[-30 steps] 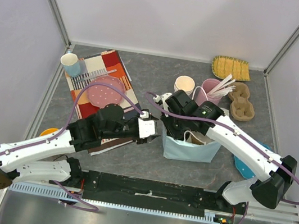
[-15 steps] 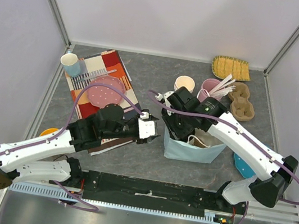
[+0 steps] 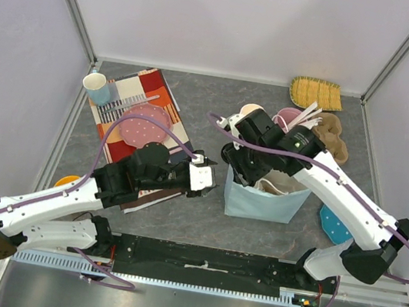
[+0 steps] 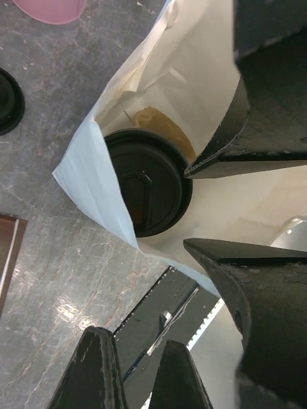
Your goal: Pack the takeout coffee
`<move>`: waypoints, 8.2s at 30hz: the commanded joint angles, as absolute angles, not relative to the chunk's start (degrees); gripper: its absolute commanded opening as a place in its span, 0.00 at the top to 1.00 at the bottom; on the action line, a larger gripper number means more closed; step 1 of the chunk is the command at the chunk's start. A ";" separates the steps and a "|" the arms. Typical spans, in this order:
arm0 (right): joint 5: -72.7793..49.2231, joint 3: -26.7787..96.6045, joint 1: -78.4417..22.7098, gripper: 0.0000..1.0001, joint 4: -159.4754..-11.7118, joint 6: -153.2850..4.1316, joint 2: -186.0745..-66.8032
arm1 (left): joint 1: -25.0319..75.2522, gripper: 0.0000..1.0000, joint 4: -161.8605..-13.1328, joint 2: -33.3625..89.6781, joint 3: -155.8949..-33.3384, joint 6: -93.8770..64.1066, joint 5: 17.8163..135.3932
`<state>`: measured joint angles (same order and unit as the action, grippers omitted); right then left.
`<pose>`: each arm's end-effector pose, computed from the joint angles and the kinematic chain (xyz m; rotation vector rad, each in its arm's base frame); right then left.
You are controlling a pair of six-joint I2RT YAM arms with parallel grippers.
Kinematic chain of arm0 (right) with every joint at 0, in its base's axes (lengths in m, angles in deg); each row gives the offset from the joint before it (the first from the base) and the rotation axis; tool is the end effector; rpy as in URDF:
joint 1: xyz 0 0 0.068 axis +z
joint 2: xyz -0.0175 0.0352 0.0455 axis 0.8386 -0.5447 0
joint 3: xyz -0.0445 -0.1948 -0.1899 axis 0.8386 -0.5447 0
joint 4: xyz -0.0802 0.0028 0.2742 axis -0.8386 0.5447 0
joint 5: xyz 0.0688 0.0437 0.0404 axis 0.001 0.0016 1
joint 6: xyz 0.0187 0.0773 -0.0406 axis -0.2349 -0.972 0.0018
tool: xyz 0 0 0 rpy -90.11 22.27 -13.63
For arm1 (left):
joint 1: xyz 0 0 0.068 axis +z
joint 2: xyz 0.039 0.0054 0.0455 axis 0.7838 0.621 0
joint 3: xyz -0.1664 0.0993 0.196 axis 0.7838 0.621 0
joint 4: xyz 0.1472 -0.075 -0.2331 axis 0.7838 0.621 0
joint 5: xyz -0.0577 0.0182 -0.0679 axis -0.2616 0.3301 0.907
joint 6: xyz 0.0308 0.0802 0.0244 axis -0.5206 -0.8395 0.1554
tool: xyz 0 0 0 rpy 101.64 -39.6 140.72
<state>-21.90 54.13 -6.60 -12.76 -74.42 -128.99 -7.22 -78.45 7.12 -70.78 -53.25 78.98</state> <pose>0.2042 0.2412 0.3545 -0.9860 2.4950 0.2658 0.1367 -0.2543 0.3274 1.3389 1.2467 -0.5640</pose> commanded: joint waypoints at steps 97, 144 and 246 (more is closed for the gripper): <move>-20.13 62.37 -57.34 0.64 -50.68 -74.62 -152.49 | 17.77 0.36 -94.71 -8.75 -41.52 -22.95 76.96; -20.92 70.55 -53.83 1.00 -46.99 -66.72 -145.47 | 18.04 0.36 -93.74 -9.54 -41.26 -23.74 79.50; -19.04 49.54 -53.83 0.02 -35.13 -74.00 -105.82 | 21.81 0.37 -95.15 -19.74 -39.67 -24.71 82.41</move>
